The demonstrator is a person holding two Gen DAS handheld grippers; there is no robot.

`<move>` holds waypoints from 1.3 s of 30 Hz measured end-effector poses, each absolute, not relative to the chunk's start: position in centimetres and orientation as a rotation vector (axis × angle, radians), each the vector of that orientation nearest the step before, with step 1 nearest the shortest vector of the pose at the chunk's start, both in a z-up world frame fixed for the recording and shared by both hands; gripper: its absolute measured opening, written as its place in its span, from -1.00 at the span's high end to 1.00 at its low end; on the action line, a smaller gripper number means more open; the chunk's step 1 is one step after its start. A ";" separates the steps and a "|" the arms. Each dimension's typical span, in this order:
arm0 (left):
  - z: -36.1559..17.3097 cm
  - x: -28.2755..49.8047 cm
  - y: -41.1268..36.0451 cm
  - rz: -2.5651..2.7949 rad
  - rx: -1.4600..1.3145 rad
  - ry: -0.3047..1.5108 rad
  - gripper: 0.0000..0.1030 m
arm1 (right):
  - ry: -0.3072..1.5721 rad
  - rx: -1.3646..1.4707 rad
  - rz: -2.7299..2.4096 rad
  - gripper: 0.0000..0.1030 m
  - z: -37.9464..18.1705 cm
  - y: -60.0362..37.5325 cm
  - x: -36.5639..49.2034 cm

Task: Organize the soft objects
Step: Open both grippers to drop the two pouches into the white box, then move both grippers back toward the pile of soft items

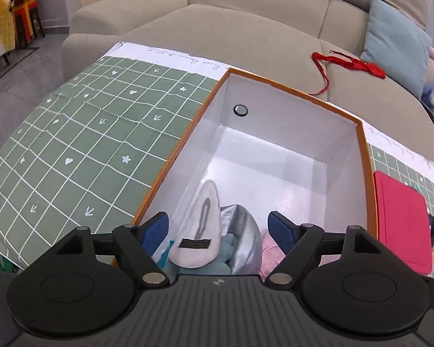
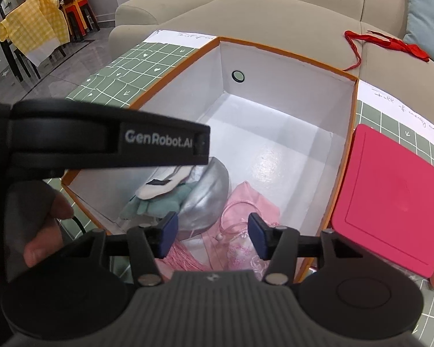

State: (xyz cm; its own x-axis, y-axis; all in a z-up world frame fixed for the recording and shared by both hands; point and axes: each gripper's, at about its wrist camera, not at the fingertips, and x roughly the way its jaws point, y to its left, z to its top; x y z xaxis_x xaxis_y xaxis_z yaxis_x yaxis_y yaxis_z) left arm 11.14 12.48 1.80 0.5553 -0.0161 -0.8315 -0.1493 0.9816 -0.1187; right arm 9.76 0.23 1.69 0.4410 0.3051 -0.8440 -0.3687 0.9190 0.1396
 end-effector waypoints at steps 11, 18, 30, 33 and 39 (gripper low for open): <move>2.1 11.0 11.3 0.053 -0.105 1.003 -0.78 | 1.003 -0.066 0.413 -0.55 2.9 -0.1 9.4; 2.2 10.9 11.5 0.089 -0.083 1.016 -0.78 | 0.960 -0.023 0.403 -0.55 4.5 -1.4 9.0; 7.7 8.4 9.6 0.101 -0.091 0.847 -0.78 | 0.814 0.014 0.334 -0.57 9.2 -7.3 6.7; 10.0 7.1 8.7 0.075 -0.109 0.775 -0.78 | 0.770 0.029 0.291 -0.58 10.6 -10.0 5.9; 12.9 5.0 5.5 -0.015 -0.106 0.681 -0.78 | 0.703 0.075 0.198 -0.58 12.2 -15.5 4.5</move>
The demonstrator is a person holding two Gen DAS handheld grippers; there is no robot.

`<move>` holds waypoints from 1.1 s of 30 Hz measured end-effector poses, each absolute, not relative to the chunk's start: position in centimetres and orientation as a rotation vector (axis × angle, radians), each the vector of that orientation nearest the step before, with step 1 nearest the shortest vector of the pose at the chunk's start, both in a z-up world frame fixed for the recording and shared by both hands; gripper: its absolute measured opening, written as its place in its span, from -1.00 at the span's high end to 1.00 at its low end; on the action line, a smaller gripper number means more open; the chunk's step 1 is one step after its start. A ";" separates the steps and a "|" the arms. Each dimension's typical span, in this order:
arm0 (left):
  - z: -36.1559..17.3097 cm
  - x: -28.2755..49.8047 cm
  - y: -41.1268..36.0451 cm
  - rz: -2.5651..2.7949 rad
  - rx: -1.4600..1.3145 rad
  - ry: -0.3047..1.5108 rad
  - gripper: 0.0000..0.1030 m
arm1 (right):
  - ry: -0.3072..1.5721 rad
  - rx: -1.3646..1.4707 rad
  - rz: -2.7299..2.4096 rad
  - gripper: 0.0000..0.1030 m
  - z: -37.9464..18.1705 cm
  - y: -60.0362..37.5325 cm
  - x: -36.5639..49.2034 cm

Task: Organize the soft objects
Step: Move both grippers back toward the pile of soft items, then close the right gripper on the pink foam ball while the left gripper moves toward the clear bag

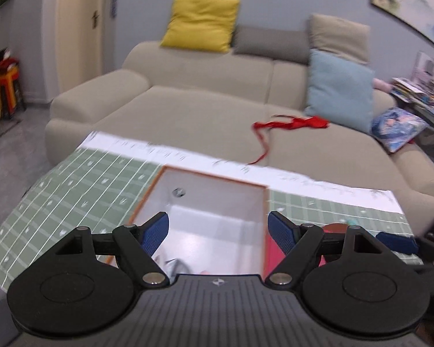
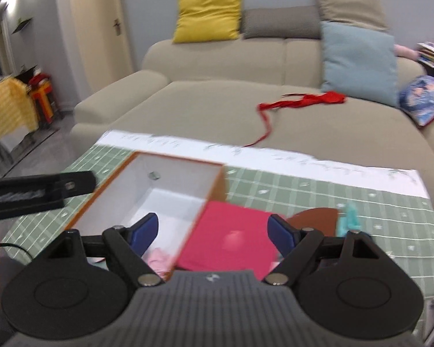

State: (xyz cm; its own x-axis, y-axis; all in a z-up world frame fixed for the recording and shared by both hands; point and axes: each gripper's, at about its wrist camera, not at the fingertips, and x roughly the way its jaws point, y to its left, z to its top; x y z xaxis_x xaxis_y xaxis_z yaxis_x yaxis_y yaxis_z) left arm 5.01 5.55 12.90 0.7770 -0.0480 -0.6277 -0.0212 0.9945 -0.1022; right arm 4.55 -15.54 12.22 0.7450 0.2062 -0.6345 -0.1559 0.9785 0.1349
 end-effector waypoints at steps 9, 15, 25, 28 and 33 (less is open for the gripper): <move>12.5 3.5 -2.9 -0.118 0.041 0.640 -0.78 | 0.725 0.091 0.034 -0.58 9.4 -23.5 4.6; 9.8 3.5 -8.3 -0.210 0.118 0.692 -0.77 | 0.805 0.163 -0.073 -0.58 5.4 -28.4 6.0; 4.7 3.4 -13.6 -0.327 0.199 0.825 -0.77 | 0.960 0.274 -0.162 -0.58 -2.2 -32.5 8.6; 3.5 2.9 -14.7 -0.362 0.244 0.832 -0.77 | 0.977 0.299 -0.145 -0.58 -3.7 -32.6 9.2; 2.2 2.0 -15.8 -0.396 0.304 0.854 -0.77 | 1.023 0.306 -0.175 -0.41 -6.1 -32.6 10.1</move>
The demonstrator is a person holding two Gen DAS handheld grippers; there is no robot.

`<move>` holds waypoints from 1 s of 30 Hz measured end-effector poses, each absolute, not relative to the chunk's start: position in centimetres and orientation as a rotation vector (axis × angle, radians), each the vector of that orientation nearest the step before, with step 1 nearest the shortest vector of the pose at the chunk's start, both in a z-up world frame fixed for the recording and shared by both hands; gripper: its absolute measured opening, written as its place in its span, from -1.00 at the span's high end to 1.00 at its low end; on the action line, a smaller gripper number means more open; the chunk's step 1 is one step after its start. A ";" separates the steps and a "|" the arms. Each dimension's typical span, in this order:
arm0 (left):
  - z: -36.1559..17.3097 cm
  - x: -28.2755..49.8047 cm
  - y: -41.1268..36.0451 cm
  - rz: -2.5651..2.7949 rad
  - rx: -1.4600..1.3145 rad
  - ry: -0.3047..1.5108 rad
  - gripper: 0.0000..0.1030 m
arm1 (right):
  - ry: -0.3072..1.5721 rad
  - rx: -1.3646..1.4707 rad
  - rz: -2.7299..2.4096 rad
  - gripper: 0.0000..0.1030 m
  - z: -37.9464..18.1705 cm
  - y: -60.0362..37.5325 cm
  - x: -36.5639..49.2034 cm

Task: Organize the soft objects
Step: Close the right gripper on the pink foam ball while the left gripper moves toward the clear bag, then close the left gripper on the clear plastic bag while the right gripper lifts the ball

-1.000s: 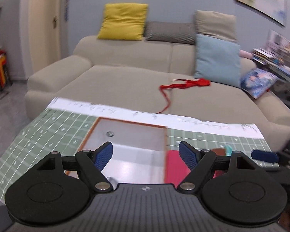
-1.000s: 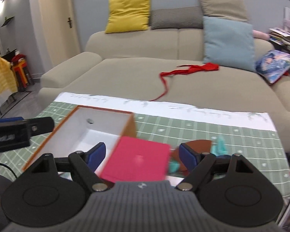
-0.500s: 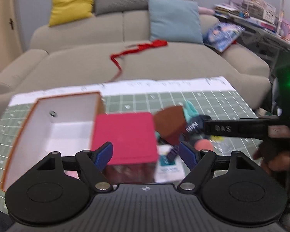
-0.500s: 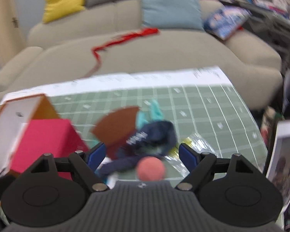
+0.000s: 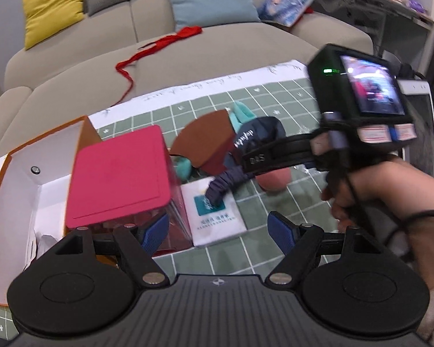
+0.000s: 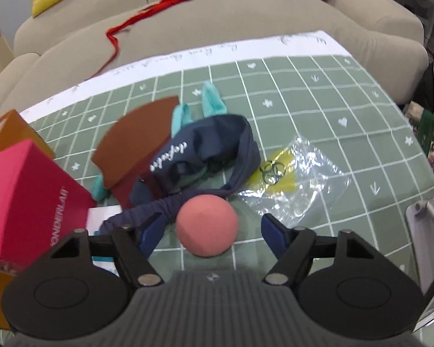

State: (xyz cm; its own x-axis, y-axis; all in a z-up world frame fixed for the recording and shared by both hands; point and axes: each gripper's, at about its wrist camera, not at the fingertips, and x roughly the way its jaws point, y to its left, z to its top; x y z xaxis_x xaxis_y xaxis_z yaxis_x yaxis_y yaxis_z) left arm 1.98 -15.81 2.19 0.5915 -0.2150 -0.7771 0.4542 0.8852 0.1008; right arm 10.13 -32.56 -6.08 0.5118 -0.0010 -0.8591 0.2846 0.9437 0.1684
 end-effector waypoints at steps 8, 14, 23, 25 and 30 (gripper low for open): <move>2.1 1.6 -16.1 -0.406 0.318 0.865 -0.77 | 1.030 0.330 -0.159 -0.23 -8.4 -32.5 10.7; 2.0 2.0 -16.1 -0.393 0.312 0.866 -0.77 | 1.044 0.246 -0.117 0.04 -7.9 -31.7 10.5; 0.1 1.2 -17.9 -0.499 0.431 0.837 -0.77 | 1.130 0.226 -0.201 0.04 -7.3 -35.7 6.2; -0.5 1.2 -18.6 -0.555 0.441 0.821 -0.77 | 1.144 0.234 -0.228 0.04 -7.2 -36.8 5.0; -2.5 1.7 -20.6 -0.669 0.459 0.784 -0.76 | 1.160 0.245 -0.199 0.04 -7.2 -37.5 2.9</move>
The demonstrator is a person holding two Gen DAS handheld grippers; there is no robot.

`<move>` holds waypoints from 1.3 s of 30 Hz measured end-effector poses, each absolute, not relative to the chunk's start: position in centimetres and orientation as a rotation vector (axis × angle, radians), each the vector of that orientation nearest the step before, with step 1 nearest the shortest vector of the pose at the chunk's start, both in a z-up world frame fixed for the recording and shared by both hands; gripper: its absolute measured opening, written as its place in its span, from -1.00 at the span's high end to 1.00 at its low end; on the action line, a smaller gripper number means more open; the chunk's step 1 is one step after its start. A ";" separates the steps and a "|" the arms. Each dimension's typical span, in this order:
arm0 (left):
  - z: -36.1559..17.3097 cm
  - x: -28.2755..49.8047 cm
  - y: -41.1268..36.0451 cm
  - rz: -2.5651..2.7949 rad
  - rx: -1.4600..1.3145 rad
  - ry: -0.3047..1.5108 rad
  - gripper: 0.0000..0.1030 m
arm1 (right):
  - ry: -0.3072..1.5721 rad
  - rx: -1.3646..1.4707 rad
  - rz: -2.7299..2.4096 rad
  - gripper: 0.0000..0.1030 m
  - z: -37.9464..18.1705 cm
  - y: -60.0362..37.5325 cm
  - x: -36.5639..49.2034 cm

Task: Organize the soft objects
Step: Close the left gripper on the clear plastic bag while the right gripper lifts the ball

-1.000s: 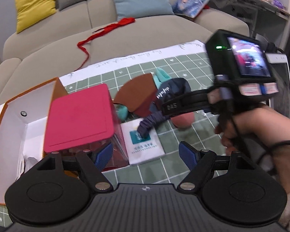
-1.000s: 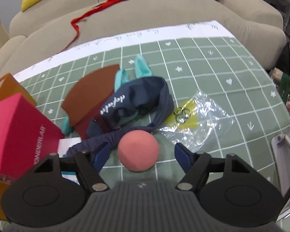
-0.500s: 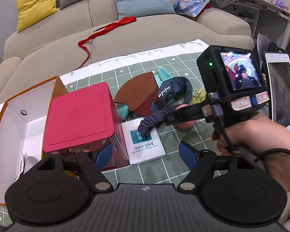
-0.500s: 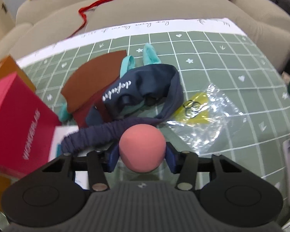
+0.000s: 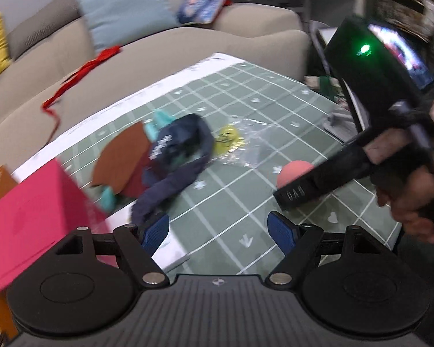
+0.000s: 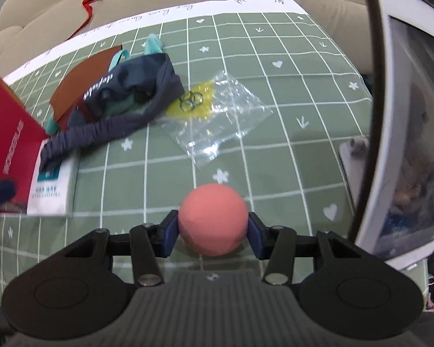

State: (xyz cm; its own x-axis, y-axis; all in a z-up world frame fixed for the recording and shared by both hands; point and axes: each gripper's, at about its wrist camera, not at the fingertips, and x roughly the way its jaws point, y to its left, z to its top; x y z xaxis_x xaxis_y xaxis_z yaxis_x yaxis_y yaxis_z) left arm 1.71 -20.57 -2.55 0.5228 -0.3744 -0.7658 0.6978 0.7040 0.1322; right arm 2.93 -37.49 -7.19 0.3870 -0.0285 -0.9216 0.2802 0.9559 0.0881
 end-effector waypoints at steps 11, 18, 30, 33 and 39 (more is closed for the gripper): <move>-2.8 4.2 -23.5 -0.873 0.601 0.818 -0.78 | 1.144 0.303 -0.104 0.02 -8.0 -38.9 1.7; -0.1 8.4 -25.1 -0.903 0.497 0.904 -0.78 | 1.147 0.287 -0.080 0.00 -8.0 -38.9 1.8; -4.1 12.0 -34.6 -0.909 0.597 0.797 -0.79 | 1.157 0.208 -0.055 -0.08 -8.1 -37.9 1.7; -5.4 11.5 -36.0 -0.925 0.653 0.768 -0.81 | 1.157 0.207 -0.045 -0.12 -8.1 -37.9 1.7; -7.6 12.7 -37.6 -0.920 0.689 0.849 -0.82 | 1.152 0.218 -0.040 -0.13 -8.1 -37.9 1.6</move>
